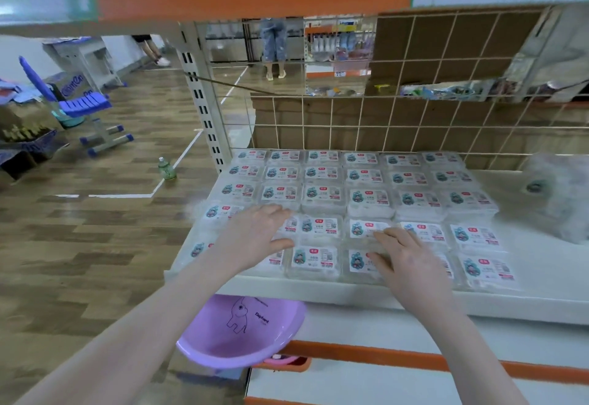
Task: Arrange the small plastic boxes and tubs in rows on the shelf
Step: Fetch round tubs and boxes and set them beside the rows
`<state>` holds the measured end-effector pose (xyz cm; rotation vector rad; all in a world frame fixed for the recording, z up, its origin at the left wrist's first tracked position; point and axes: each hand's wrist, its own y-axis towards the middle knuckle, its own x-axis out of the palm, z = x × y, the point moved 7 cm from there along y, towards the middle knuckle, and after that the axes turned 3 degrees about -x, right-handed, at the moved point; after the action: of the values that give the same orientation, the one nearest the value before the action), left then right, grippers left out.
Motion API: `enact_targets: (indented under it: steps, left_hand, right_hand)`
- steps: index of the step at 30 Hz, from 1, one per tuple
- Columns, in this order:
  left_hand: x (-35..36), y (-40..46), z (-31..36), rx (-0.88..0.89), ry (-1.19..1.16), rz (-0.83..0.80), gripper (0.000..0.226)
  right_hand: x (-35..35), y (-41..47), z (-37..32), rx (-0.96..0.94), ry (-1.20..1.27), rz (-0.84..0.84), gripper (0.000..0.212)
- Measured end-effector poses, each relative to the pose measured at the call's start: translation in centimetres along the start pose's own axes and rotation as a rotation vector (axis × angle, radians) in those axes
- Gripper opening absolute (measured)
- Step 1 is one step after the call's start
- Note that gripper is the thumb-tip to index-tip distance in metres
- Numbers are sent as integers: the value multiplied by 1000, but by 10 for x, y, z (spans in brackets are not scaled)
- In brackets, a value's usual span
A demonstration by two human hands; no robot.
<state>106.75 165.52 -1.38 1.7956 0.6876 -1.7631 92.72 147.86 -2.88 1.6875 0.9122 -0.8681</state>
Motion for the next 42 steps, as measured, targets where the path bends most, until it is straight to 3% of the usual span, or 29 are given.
enact_targets:
  steps: [10,19,23,32,42]
  left_hand:
    - [5,8,-24,66,-41,115,53]
    - [11,2,-28,37,-92,161,50]
    - [11,-3,-1,127,-101,176,57]
    - [5,-9,161,434,-193,125,65]
    - [-5,-40,453,661,-292,145,69]
  right_hand:
    - [-4,-38,-26,282,-96,28,20]
    - [-26,-78,-27,567,-175,-24,41]
    - [-47,-107,-13,681,-206,21,41]
    - [-107,-201,46,893,-308,152,43]
    - [-229,-346,173,1027,-439,242,40]
